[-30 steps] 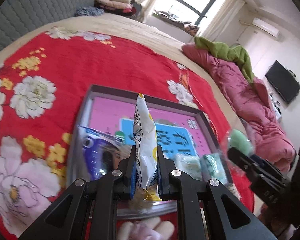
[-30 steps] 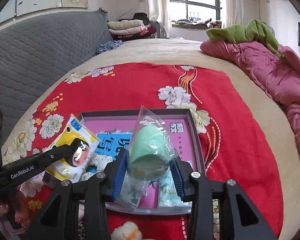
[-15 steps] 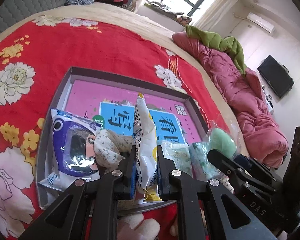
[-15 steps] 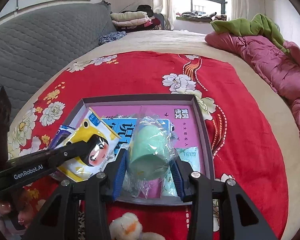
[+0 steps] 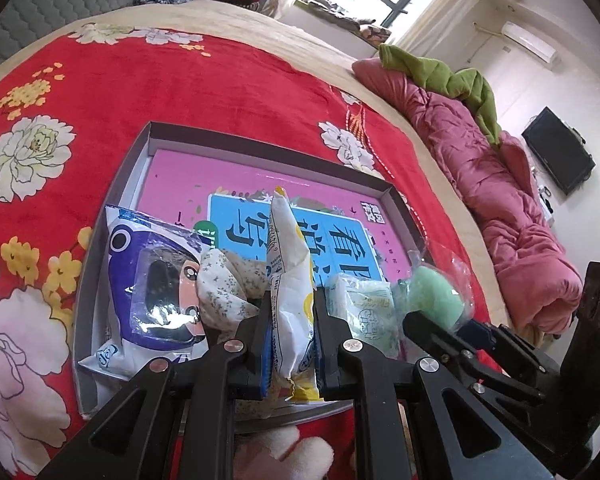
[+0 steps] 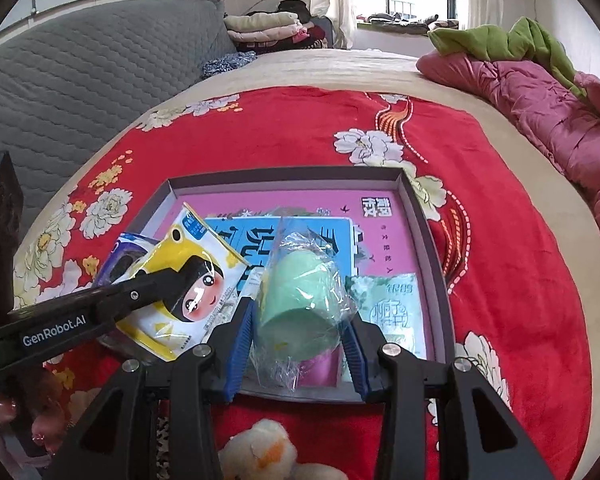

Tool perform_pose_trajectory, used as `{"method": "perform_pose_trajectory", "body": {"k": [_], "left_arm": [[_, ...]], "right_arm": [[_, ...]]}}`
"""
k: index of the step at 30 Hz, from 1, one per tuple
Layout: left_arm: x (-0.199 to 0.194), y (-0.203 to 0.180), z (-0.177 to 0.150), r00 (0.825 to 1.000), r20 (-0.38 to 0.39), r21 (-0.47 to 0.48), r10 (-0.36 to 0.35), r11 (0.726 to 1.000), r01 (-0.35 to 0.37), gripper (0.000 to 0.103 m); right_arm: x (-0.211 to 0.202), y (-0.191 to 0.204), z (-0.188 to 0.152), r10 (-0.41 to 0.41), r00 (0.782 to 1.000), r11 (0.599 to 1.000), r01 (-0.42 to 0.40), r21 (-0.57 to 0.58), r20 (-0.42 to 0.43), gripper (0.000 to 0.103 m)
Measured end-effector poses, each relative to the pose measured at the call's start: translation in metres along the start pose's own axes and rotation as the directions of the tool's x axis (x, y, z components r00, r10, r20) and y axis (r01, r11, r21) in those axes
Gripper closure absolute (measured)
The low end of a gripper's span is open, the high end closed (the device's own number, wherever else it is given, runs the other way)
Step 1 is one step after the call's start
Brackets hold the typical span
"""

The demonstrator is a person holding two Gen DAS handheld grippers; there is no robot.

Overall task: Organize soft objects
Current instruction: 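Lower the white snack bag with left gripper while right lowers green sponge into box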

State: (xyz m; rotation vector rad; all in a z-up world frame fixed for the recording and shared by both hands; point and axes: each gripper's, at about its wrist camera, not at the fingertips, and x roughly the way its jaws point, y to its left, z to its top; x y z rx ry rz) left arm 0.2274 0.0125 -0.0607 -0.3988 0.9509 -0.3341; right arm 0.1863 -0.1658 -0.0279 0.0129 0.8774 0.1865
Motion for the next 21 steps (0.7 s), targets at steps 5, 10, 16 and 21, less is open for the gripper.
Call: {"method": "perform_pose_trajectory", "body": {"k": [5, 10, 16, 21], "left_arm": [[0.000, -0.001, -0.001, 1.000, 0.002, 0.005, 0.009, 1.000, -0.009, 0.087], [-0.002, -0.011, -0.002, 1.000, 0.014, 0.024, 0.008, 1.000, -0.008, 0.087], [-0.001, -0.009, -0.003, 1.000, -0.001, 0.023, 0.021, 1.000, -0.021, 0.087], [-0.002, -0.010, -0.003, 1.000, 0.000, 0.027, 0.021, 0.999, -0.021, 0.087]], "right_arm": [[0.000, -0.003, -0.001, -0.015, 1.000, 1.000, 0.015, 0.006, 0.008, 0.061], [0.005, -0.006, -0.003, -0.040, 0.999, 0.999, 0.040, 0.005, -0.008, 0.061], [0.007, 0.002, -0.009, -0.080, 0.997, 0.995, 0.080, -0.065, -0.010, 0.060], [0.010, 0.007, -0.009, -0.100, 0.995, 0.991, 0.098, -0.095, -0.010, 0.060]]}}
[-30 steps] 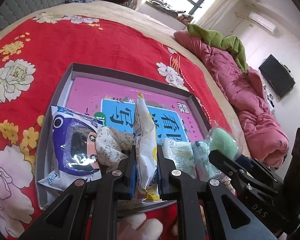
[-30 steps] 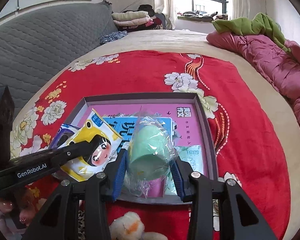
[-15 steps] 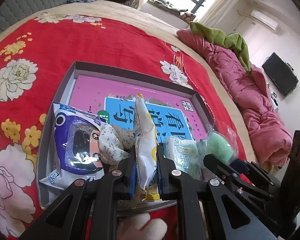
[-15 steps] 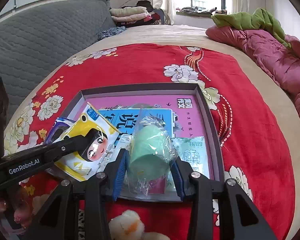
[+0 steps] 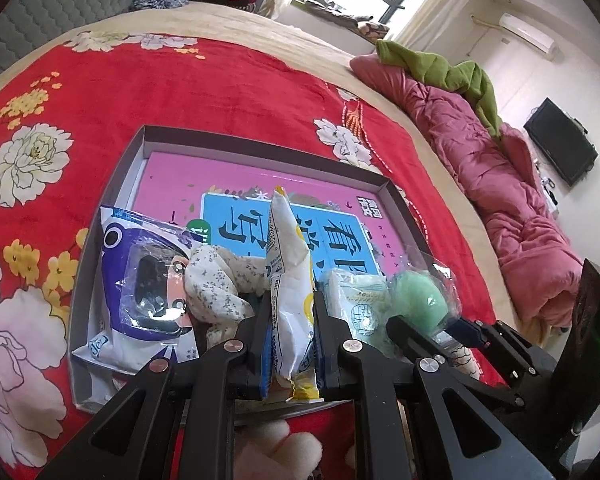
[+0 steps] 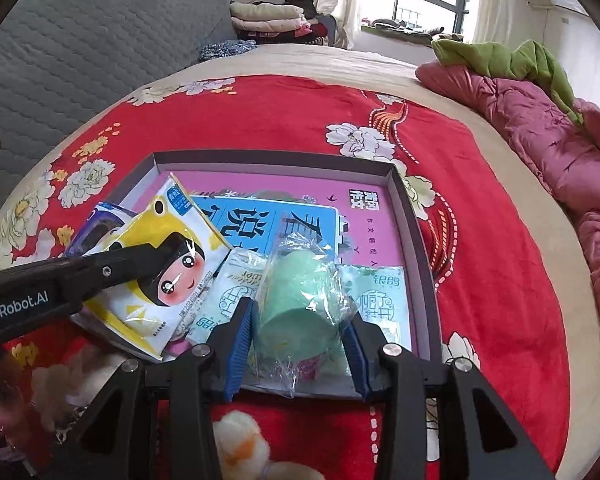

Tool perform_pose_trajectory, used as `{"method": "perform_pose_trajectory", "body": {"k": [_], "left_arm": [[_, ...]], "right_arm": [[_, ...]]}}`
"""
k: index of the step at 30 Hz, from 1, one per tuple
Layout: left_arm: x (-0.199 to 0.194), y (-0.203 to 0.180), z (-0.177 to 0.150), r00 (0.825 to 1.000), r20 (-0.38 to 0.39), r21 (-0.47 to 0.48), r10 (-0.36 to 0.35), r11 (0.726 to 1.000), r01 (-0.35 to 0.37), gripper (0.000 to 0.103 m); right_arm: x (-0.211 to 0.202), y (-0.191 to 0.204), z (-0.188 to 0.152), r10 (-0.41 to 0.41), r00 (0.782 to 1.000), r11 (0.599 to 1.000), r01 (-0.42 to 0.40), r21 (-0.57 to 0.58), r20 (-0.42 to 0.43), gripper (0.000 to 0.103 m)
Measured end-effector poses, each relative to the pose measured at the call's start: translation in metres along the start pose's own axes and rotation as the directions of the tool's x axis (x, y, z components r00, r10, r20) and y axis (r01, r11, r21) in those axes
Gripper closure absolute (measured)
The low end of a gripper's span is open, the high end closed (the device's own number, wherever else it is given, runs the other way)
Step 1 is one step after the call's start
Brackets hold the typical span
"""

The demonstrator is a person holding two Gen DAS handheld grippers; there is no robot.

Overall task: Organize soft objects
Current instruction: 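Lower the white snack bag with left gripper while right lowers green sponge into box, then open both grippers to release the snack bag and sponge in the box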

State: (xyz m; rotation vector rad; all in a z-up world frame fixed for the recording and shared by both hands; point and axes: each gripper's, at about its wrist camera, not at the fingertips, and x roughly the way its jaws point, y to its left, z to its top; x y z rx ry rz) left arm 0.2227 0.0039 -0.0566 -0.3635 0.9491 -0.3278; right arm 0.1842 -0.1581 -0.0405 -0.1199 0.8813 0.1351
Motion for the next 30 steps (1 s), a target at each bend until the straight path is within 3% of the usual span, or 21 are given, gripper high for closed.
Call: {"method": "perform_pose_trajectory", "body": {"k": [7, 14, 21, 30], "left_arm": [[0.000, 0.000, -0.001, 1.000, 0.003, -0.002, 0.004, 1.000, -0.004, 0.087], [0.003, 0.003, -0.001, 1.000, 0.000, -0.001, 0.013, 1.000, -0.013, 0.087], [0.002, 0.005, 0.001, 1.000, 0.004, -0.005, 0.027, 1.000, -0.027, 0.086], [0.002, 0.011, 0.001, 0.998, -0.003, -0.018, 0.065, 0.998, -0.065, 0.078]], "right_arm": [[0.000, -0.001, -0.001, -0.010, 1.000, 1.000, 0.010, 0.000, 0.007, 0.060], [-0.005, -0.004, 0.001, -0.009, 1.000, 1.000, 0.009, 0.008, 0.013, 0.047], [-0.010, -0.006, 0.003, -0.026, 0.999, 1.000, 0.025, 0.011, 0.021, 0.044], [-0.021, -0.008, 0.008, -0.043, 0.998, 0.999, 0.042, 0.009, 0.052, 0.041]]}}
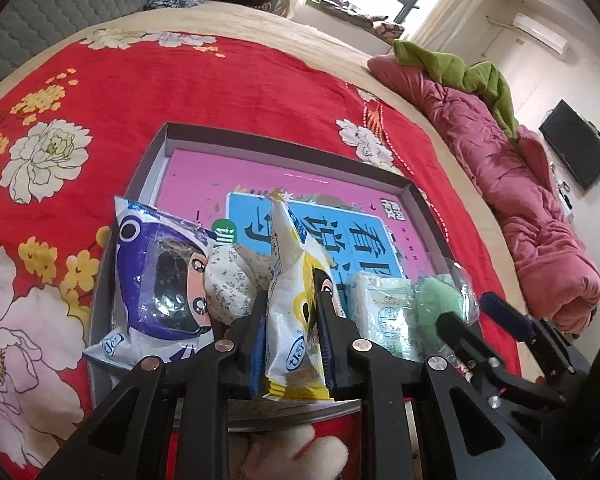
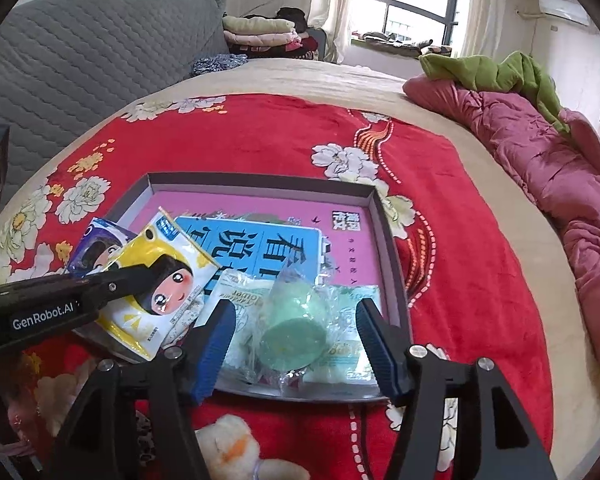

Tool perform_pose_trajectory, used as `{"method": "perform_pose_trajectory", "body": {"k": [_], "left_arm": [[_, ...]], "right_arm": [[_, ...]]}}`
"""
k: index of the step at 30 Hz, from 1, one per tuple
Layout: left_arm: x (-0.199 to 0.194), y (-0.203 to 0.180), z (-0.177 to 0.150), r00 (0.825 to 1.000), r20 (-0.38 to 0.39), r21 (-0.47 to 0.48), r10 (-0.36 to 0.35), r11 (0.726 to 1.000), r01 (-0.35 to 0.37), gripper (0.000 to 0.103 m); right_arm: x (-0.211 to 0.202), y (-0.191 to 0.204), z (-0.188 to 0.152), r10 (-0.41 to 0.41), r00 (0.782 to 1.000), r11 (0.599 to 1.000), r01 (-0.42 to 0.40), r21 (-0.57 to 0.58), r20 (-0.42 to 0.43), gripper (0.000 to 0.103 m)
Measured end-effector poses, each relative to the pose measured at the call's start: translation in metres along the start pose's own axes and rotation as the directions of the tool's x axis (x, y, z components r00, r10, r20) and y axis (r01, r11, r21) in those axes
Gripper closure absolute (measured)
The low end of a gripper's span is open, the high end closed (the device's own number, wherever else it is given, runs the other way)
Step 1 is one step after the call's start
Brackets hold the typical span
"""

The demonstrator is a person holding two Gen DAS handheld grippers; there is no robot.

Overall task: Organize soft objects
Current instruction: 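Open both grippers to release the snack bag and sponge in the box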

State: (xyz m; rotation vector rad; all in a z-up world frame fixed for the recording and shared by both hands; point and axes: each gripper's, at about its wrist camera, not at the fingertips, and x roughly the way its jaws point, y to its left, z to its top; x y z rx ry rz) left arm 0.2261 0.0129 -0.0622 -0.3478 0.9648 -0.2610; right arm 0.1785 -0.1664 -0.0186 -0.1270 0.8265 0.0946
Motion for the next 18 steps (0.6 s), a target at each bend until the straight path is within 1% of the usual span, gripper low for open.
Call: {"method": "perform_pose_trajectory", "body": {"k": [4, 8, 10, 18], "left_arm": [[-0.003, 0.002, 0.002, 1.000, 0.008, -0.006, 0.006, 1.000, -0.006, 0.071], [-0.006, 0.002, 0.004, 1.000, 0.015, -0.005, 0.012, 1.000, -0.012, 0.069], [-0.008, 0.002, 0.004, 1.000, 0.018, -0.001, 0.017, 1.000, -0.017, 0.066], [-0.014, -0.001, 0.005, 0.999, 0.028, 0.013, 0.028, 1.000, -0.028, 0.065]], "right_arm": [[-0.005, -0.005, 0.001, 0.002, 1.000, 1.000, -0.002, 0.014, 0.008, 0.041], [-0.008, -0.007, 0.002, -0.007, 1.000, 1.000, 0.007, 0.020, 0.014, 0.041], [-0.009, -0.011, 0.002, -0.004, 1.000, 0.999, 0.003, 0.036, 0.015, 0.041], [-0.016, -0.015, 0.002, -0.004, 0.999, 0.999, 0.002, 0.048, 0.032, 0.041]]}}
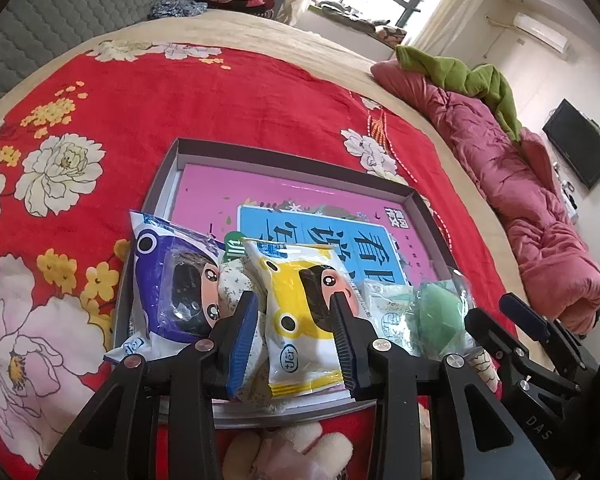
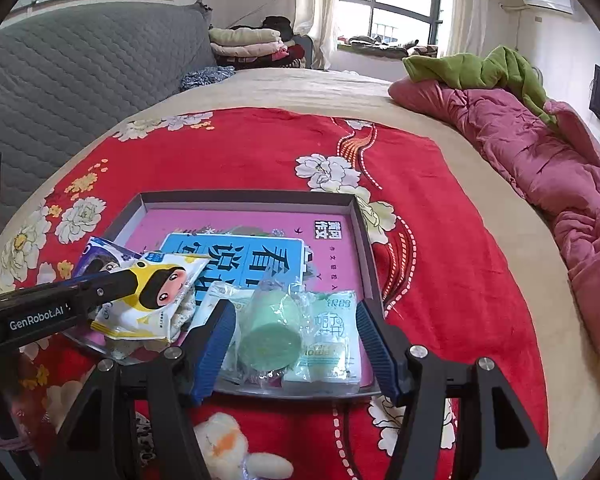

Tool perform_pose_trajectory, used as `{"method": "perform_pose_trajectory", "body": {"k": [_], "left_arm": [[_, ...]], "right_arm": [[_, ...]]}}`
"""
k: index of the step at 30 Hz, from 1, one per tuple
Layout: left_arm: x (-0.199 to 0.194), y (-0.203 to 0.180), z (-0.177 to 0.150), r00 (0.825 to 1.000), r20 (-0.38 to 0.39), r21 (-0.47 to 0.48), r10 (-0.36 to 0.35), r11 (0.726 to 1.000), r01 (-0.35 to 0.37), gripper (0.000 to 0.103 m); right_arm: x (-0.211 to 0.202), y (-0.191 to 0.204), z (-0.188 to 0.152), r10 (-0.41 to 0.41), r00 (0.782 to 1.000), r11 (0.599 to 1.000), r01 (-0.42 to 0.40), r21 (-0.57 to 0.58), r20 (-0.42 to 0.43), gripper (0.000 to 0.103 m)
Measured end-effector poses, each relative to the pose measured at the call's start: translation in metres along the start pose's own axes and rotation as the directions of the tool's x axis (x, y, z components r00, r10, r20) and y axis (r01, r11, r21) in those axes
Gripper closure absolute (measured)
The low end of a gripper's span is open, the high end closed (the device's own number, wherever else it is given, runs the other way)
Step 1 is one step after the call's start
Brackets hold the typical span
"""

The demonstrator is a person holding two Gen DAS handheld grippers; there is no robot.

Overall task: Organize soft objects
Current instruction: 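Open both grippers to release the snack bag and sponge in the box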

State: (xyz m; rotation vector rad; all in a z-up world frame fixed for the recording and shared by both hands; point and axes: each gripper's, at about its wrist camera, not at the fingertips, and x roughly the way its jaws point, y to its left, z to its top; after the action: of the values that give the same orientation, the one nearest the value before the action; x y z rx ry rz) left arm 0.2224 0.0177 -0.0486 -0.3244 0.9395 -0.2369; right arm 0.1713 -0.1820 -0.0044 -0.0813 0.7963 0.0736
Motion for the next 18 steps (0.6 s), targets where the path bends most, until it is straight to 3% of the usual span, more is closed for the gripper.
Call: {"method": "perform_pose_trajectory", "body": {"k": [3, 13, 18], "left_arm": [[-0.004, -0.001, 0.001, 1.000, 0.006, 0.006, 0.005, 1.000, -0.005, 0.057], [-0.020, -0.010, 0.004, 0.999, 0.030, 0.039, 0.012, 0.999, -0.013, 0.047], [-0.044, -0.011, 0.005, 0.997, 0.069, 0.045, 0.024, 0.999, -0.027, 0.039]], "right_arm": [[-0.001, 0.001, 0.001, 0.001, 1.000, 1.000, -0.001, -0.004, 0.000, 0.041], [-0.006, 0.004, 0.004, 0.015, 1.000, 1.000, -0.015, -0.003, 0.013, 0.040], [-0.017, 0.003, 0.007, 0.018, 0.999, 1.000, -0.018, -0.006, 0.034, 0.035]]}}
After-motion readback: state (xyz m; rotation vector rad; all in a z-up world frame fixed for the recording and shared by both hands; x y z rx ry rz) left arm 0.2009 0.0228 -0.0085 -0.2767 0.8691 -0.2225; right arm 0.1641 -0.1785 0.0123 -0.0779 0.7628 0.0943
